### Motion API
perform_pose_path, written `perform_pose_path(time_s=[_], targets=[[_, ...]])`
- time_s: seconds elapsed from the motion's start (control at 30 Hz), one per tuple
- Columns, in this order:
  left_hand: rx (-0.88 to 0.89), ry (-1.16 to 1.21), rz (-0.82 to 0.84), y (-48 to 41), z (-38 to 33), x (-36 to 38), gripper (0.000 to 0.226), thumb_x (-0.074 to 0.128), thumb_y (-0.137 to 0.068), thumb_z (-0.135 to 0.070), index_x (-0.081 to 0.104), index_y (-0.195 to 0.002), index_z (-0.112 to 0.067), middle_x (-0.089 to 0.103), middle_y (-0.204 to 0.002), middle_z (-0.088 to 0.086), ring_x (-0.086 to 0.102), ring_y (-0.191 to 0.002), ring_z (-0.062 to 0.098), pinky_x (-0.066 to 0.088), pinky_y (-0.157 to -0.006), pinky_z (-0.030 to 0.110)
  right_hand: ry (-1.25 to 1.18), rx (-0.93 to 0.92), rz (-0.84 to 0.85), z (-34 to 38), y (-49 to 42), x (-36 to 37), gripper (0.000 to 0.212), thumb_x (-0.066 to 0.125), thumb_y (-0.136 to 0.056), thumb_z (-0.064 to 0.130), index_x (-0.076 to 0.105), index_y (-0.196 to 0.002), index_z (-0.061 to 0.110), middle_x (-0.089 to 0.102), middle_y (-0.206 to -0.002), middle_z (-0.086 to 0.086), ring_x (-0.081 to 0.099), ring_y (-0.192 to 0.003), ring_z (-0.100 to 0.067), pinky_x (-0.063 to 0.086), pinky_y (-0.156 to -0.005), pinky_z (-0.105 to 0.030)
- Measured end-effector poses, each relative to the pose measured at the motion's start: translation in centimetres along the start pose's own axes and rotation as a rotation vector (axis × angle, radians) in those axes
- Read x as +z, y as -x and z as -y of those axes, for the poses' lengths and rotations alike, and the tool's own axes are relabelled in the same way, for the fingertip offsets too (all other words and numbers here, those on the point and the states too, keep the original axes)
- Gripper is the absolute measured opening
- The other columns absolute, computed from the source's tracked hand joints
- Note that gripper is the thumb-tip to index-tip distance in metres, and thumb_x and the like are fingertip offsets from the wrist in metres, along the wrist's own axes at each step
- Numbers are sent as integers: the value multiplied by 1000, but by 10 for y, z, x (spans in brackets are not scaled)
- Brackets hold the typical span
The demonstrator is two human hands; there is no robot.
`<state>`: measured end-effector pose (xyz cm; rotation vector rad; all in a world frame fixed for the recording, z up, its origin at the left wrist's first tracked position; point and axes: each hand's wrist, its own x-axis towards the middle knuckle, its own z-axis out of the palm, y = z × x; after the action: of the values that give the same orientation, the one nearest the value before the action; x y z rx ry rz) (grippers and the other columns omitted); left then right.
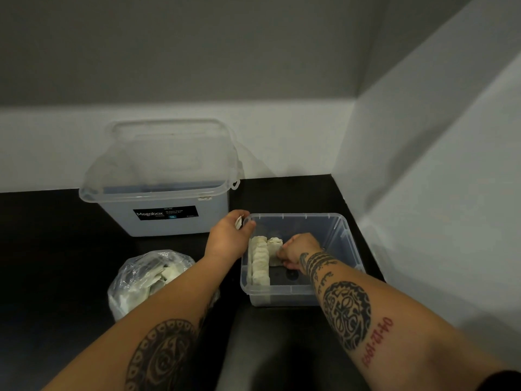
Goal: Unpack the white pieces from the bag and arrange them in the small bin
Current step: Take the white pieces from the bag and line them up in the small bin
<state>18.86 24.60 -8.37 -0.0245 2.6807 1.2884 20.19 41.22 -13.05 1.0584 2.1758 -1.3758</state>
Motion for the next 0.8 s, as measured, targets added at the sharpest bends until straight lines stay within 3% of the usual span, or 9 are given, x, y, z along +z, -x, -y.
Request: perform_pose_path(time_s=[0.2, 0.37, 0.43, 0.53, 0.63, 0.8], targets=[[-15, -8, 9, 1, -2, -2, 41, 60, -102, -36, 56, -142, -27, 61, -140, 3, 58, -127, 24, 49, -93, 32, 20, -16, -17, -4, -1, 0, 20, 82, -79, 7, 71, -95, 6, 75, -91, -14, 75, -84, -26, 64, -77, -40], [-15, -42, 21, 0, -2, -5, 41, 61, -101, -38, 57, -141, -28, 63, -136, 4, 61, -122, 24, 55, -97, 39, 91, -26, -12, -4, -1, -9, 22, 84, -79, 19, 73, -96, 9, 77, -86, -9, 76, -79, -21, 64, -75, -35], [-14, -62, 26, 0, -2, -7, 45, 63, -100, -40, 56, -142, -28, 63, -137, 4, 62, -120, 24, 57, -95, 40, 79, -37, 2, -2, 4, -17, 17, 81, -81, 15, 71, -93, 8, 76, -91, -9, 75, -84, -22, 64, -79, -36], [-22, -61, 29, 0, -3, -12, 60, 67, -97, -43, 46, -150, -25, 58, -143, 7, 64, -111, 25, 62, -79, 38, 15, -92, 45, 0, 11, -29, 13, 76, -86, 7, 69, -97, 8, 72, -101, -10, 72, -93, -23, 64, -78, -34], [-48, -4, -16, -1, -9, -20, 69, 70, -94, -44, 40, -152, -20, 55, -143, 11, 61, -96, 21, 56, -58, 28, -31, -135, 50, 5, 21, -41, 21, 74, -90, 11, 67, -109, 9, 69, -106, -10, 69, -102, -25, 61, -89, -39], [-64, 218, -37, -1, -28, -29, 60, 68, -96, -41, 45, -146, -19, 60, -130, 11, 66, -97, 27, 58, -58, 32, -141, -165, 120, 18, 47, -61, 22, 66, -97, 17, 60, -117, 10, 68, -109, -10, 70, -99, -23, 61, -89, -38]])
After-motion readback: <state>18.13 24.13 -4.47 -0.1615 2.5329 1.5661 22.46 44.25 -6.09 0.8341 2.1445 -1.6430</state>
